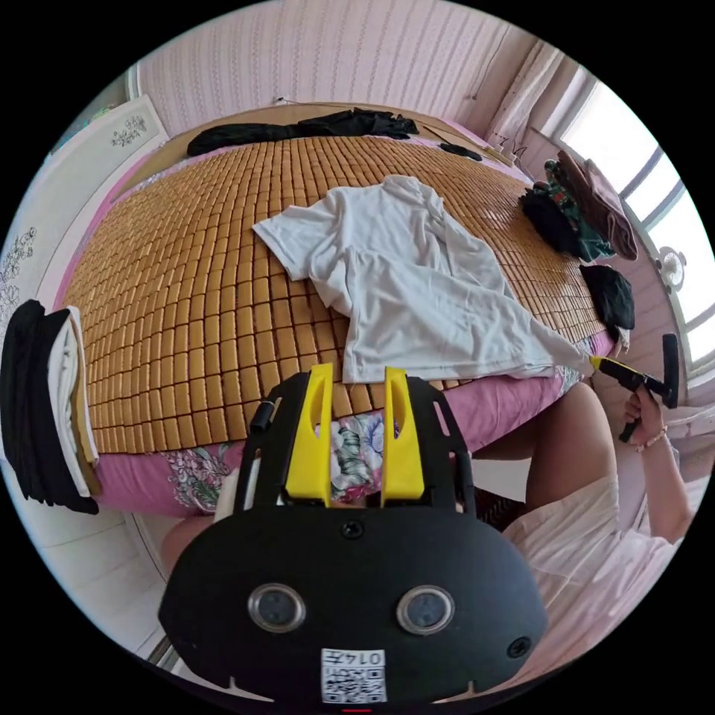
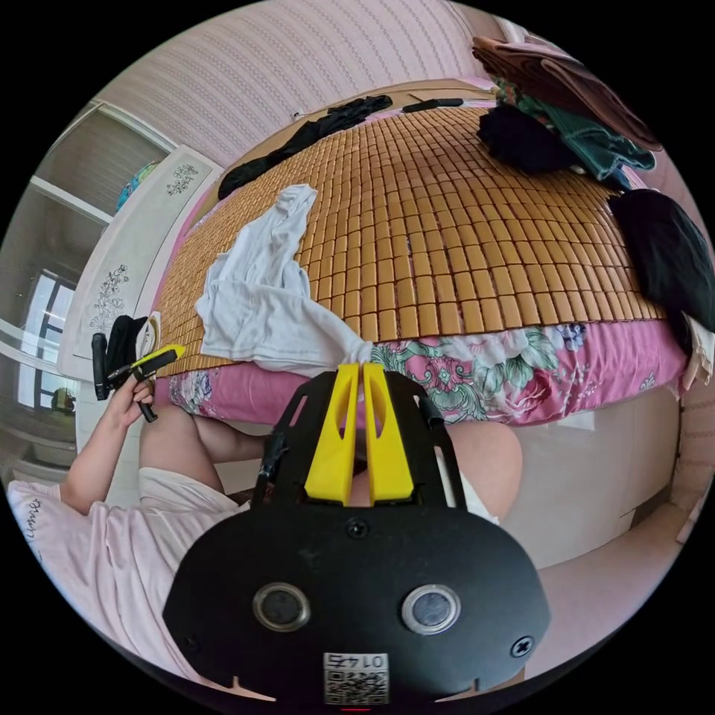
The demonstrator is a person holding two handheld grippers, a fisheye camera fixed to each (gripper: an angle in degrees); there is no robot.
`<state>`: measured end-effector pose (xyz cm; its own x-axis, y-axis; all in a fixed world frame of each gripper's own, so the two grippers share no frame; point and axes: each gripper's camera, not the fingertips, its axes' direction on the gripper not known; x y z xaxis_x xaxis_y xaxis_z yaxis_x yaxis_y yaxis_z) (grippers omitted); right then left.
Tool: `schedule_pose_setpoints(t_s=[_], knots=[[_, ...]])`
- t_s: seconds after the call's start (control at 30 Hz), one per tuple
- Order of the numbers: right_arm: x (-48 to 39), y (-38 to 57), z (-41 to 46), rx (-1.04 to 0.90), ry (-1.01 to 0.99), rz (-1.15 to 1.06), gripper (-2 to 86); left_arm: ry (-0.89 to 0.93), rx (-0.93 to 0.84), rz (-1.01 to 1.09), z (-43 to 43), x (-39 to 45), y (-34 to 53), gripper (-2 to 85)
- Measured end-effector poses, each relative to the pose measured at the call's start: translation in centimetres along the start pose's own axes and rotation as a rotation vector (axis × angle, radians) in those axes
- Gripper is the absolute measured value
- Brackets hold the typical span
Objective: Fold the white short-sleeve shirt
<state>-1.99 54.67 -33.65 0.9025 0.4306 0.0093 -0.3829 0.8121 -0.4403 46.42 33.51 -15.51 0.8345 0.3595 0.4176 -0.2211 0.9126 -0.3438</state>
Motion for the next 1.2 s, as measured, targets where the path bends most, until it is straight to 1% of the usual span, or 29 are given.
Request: schedule_pose_setpoints(t_s=[0.07,0.13,0.2,0.27,0.33,0.4,0.43,0.47,0.5,0.53,0.57,0.6,0.63,0.67,0.7,0.77,0.8,0.87,0.93,1.0,1.1,1.17,1.2], knots=[[0.1,0.6,-0.3,-0.003,-0.004,0.002,0.4,0.059,-0.057,-0.055,1.5,-1.0,-0.3,10.5],[0.1,1.2,-0.8,-0.004,-0.005,-0.003,0.4,0.053,-0.129,-0.091,2.9,-1.5,-0.4,9.2],[0.2,1.9,-1.7,0.000,0.000,-0.010,0.4,0.030,-0.119,-0.107,2.6,-1.8,0.1,7.8],[0.4,2.3,-3.1,0.030,-0.020,-0.010,0.3,0.031,-0.117,-0.119,1.1,-3.0,1.3,1.3],[0.7,2.9,-5.1,0.098,-0.074,-0.011,0.3,0.116,-0.100,-0.133,-0.8,-4.3,2.7,0.1],[0.8,3.6,-8.8,0.212,-0.165,-0.032,0.3,0.173,-0.017,-0.131,-4.4,-5.5,4.6,-0.5],[0.8,3.8,-9.9,0.241,-0.191,-0.040,0.3,0.218,0.055,-0.114,-7.5,-6.1,6.0,-0.7],[0.6,4.2,-12.1,0.304,-0.252,-0.060,0.2,0.255,0.147,-0.089,-11.1,-6.5,7.6,-0.8],[0.3,4.6,-14.7,0.375,-0.321,-0.086,0.2,0.272,0.198,-0.078,-13.0,-6.8,8.6,-0.9],[0.0,4.9,-16.0,0.409,-0.355,-0.104,0.2,0.326,0.308,-0.074,-17.1,-7.4,10.6,-0.9],[-0.6,5.4,-18.7,0.482,-0.407,-0.148,0.2,0.399,0.441,-0.085,-21.1,-8.1,12.9,-1.0],[-1.3,6.0,-21.4,0.557,-0.434,-0.195,0.2,0.430,0.509,-0.090,-23.0,-8.5,14.0,-1.0],[-1.6,6.3,-22.7,0.593,-0.442,-0.216,0.2,0.466,0.628,-0.098,-26.9,-9.3,16.2,-1.0],[-2.3,6.8,-25.4,0.666,-0.455,-0.260,0.2,0.455,0.701,-0.097,-30.5,-9.8,17.8,-1.0],[-3.2,7.3,-27.9,0.730,-0.476,-0.317,0.1,0.444,0.739,-0.088,-32.2,-10.0,18.5,-1.0],[-4.8,7.9,-31.6,0.799,-0.488,-0.411,0.1,0.418,0.909,-0.024,-39.1,-10.2,20.9,-1.0],[-6.2,8.6,-33.9,0.839,-0.457,-0.470,0.1,0.413,0.943,-0.008,-40.8,-10.2,21.3,-1.0],[-8.0,9.8,-37.3,0.884,-0.412,-0.547,0.2,0.425,1.075,0.041,-46.7,-10.3,23.1,-1.0],[-9.3,11.1,-40.4,0.926,-0.392,-0.600,0.2,0.486,1.141,0.079,-50.2,-10.4,24.6,-1.0],[-11.1,13.0,-44.4,1.009,-0.361,-0.673,0.1,0.528,1.201,0.125,-53.2,-10.2,26.4,-1.0],[-13.4,14.6,-48.8,1.123,-0.356,-0.782,0.1,0.505,1.306,0.177,-58.2,-9.7,29.3,-1.0],[-14.4,14.1,-50.3,1.155,-0.357,-0.810,0.1,0.486,1.367,0.218,-61.2,-9.6,30.3,-1.0],[-14.9,12.8,-50.7,1.135,-0.365,-0.826,0.1,0.471,1.369,0.220,-61.6,-9.6,30.2,-1.0]])
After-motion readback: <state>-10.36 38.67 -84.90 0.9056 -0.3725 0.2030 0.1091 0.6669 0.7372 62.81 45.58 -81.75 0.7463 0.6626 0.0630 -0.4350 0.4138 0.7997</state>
